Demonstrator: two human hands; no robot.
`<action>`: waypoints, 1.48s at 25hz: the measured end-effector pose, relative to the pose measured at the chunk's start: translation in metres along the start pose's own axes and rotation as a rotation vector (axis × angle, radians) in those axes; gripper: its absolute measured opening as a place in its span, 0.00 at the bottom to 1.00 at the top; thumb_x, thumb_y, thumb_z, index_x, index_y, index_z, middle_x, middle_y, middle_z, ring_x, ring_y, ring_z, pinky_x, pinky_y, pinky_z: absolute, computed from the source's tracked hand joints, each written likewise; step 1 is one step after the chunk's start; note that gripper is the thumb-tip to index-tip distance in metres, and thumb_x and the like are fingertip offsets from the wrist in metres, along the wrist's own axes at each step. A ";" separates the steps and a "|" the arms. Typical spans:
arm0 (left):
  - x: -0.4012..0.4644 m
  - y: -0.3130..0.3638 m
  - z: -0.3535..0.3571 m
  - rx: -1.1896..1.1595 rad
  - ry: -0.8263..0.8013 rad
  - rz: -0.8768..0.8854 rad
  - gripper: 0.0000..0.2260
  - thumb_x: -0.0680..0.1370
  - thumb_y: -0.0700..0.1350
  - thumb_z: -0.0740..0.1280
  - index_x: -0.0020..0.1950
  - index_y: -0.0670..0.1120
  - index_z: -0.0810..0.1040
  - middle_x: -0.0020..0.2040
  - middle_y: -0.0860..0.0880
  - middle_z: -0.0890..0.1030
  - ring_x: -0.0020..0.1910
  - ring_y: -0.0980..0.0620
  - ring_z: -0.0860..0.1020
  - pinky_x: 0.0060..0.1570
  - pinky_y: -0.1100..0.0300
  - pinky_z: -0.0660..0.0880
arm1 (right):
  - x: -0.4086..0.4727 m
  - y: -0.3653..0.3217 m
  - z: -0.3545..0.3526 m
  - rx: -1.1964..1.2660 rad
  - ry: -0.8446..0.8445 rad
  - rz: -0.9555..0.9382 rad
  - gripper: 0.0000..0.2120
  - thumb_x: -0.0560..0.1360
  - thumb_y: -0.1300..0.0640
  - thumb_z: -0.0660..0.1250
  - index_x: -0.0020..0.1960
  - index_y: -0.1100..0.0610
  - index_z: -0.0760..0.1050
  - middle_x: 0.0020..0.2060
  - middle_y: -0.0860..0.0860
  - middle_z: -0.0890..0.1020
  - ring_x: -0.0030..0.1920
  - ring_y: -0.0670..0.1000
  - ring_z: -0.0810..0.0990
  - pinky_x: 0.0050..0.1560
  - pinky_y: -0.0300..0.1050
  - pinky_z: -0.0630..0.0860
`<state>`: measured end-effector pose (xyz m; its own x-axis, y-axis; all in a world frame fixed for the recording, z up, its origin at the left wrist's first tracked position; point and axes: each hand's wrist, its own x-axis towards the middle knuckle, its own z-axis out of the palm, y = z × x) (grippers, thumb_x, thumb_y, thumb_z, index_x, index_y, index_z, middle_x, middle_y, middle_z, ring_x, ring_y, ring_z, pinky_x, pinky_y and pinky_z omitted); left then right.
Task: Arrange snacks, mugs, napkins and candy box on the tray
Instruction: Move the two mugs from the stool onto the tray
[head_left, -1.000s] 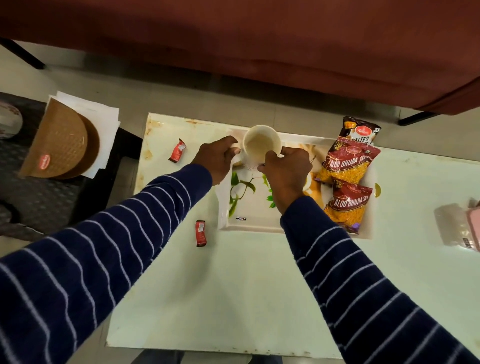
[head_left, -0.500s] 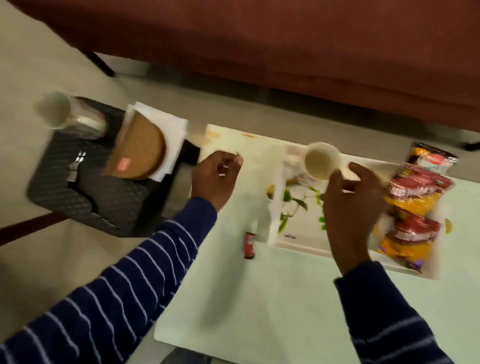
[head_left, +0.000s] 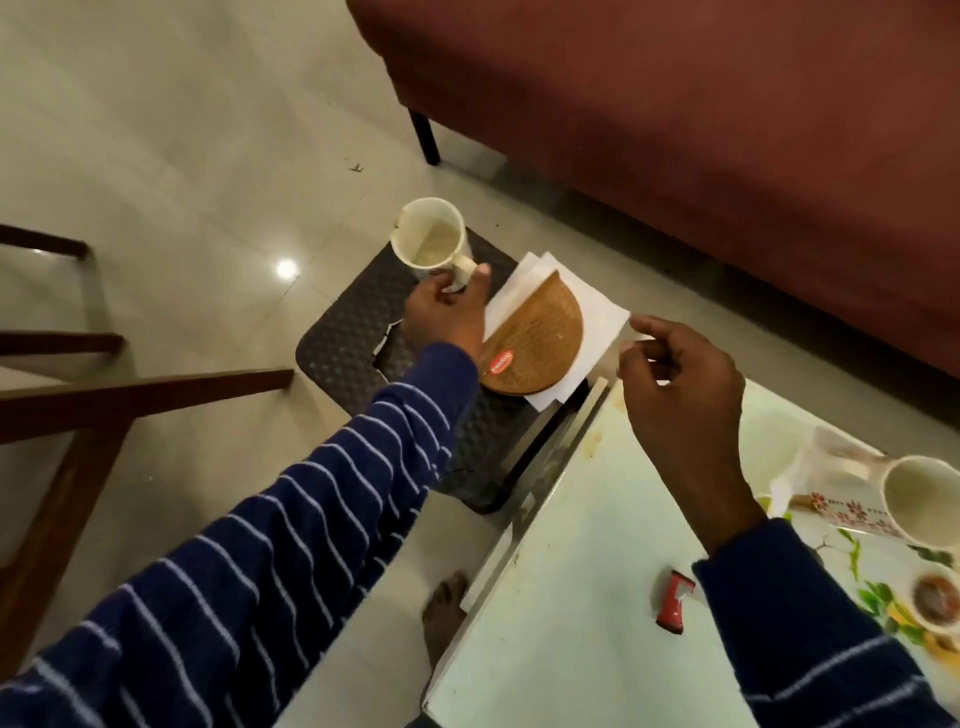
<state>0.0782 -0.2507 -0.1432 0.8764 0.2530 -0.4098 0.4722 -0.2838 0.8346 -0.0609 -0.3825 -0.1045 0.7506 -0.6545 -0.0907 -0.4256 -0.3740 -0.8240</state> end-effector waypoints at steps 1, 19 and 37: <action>0.005 0.003 0.003 -0.004 -0.036 -0.013 0.16 0.72 0.55 0.73 0.52 0.45 0.84 0.47 0.50 0.85 0.45 0.52 0.82 0.49 0.58 0.78 | 0.006 -0.010 0.010 -0.003 -0.011 -0.008 0.13 0.78 0.59 0.67 0.62 0.58 0.80 0.52 0.52 0.85 0.46 0.46 0.82 0.44 0.22 0.73; 0.061 -0.052 -0.099 0.275 -0.439 0.316 0.13 0.83 0.52 0.57 0.57 0.45 0.74 0.46 0.44 0.79 0.45 0.43 0.78 0.50 0.41 0.77 | 0.083 -0.059 0.128 -0.134 -0.729 -0.189 0.43 0.71 0.62 0.76 0.79 0.54 0.57 0.74 0.51 0.68 0.70 0.46 0.69 0.57 0.24 0.71; -0.173 -0.044 0.000 0.364 -1.216 0.732 0.09 0.83 0.48 0.59 0.54 0.43 0.73 0.38 0.55 0.74 0.36 0.60 0.73 0.38 0.67 0.69 | -0.124 0.054 -0.130 0.023 0.059 0.125 0.38 0.63 0.52 0.81 0.70 0.46 0.70 0.61 0.39 0.80 0.58 0.38 0.80 0.52 0.27 0.77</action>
<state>-0.0948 -0.2822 -0.1092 0.3770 -0.9140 -0.1500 -0.2682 -0.2627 0.9269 -0.2425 -0.4072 -0.0655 0.6608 -0.7331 -0.1609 -0.5016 -0.2720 -0.8212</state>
